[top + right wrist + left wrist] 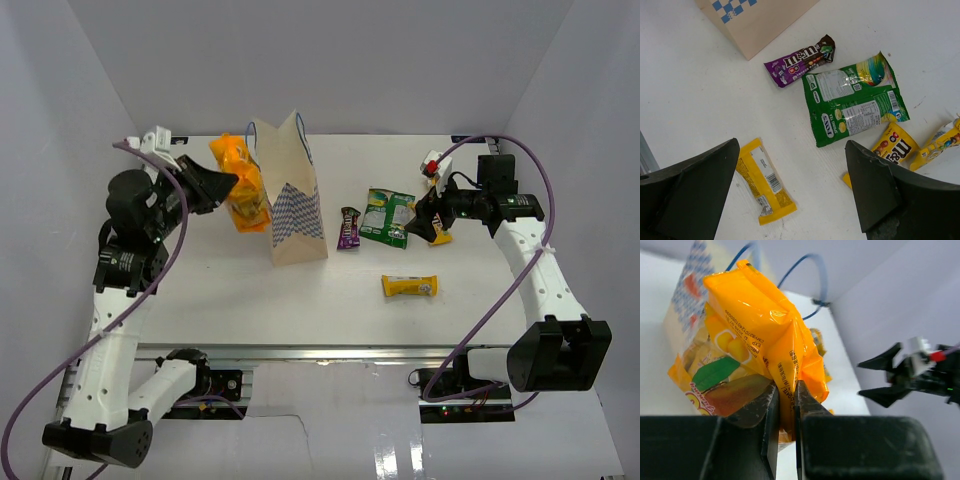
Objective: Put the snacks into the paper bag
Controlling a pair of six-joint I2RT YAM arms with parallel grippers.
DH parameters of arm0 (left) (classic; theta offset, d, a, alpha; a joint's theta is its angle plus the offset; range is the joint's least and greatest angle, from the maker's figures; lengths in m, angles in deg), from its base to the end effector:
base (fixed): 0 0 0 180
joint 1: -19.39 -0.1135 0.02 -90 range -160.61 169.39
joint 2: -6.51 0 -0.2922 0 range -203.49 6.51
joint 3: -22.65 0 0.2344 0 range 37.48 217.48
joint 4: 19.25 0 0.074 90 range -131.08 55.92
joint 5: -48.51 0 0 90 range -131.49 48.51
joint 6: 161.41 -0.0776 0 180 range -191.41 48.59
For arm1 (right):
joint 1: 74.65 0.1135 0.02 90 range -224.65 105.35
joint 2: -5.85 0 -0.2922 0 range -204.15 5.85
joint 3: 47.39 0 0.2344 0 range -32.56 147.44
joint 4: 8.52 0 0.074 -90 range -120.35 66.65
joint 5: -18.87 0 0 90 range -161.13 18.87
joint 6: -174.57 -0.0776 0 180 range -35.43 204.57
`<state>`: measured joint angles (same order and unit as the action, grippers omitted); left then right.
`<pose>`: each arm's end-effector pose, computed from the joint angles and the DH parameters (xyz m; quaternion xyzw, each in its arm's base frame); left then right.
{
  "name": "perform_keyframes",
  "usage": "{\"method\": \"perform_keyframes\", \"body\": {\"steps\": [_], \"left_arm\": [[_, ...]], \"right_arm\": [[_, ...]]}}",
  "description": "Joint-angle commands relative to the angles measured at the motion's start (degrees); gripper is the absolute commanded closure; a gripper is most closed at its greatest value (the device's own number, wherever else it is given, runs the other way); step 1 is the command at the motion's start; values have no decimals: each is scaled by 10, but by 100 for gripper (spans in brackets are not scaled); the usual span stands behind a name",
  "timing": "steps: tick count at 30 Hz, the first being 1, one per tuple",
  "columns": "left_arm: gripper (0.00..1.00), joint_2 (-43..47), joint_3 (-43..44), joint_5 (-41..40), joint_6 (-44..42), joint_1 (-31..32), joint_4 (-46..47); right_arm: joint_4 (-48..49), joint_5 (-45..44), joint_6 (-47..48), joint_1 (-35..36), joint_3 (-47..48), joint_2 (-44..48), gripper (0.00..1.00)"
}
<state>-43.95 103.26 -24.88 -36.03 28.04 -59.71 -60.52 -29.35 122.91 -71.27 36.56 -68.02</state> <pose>0.1772 -0.0494 0.4300 -0.0856 0.7605 -0.3405 0.5462 0.2642 0.0674 0.3471 -0.4396 0.7456 0.1963 0.4608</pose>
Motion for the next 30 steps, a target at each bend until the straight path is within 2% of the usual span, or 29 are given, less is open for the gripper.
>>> {"method": "perform_keyframes", "body": {"steps": [1,6,14,23,30], "left_arm": [[100,-32,129,91,-34,-1,73],[100,-119,265,135,-29,0,77],[100,-254,379,165,-19,10,106],[100,-310,354,153,-47,25,127],[100,-312,303,113,-95,32,123]], "right_arm": [[9,8,1,-2,13,17,8],[10,8,1,-3,3,23,8],[15,4,0,-3,-4,30,8],[15,1,1,-4,-15,35,8],[15,3,1,-4,-20,35,8]]}}
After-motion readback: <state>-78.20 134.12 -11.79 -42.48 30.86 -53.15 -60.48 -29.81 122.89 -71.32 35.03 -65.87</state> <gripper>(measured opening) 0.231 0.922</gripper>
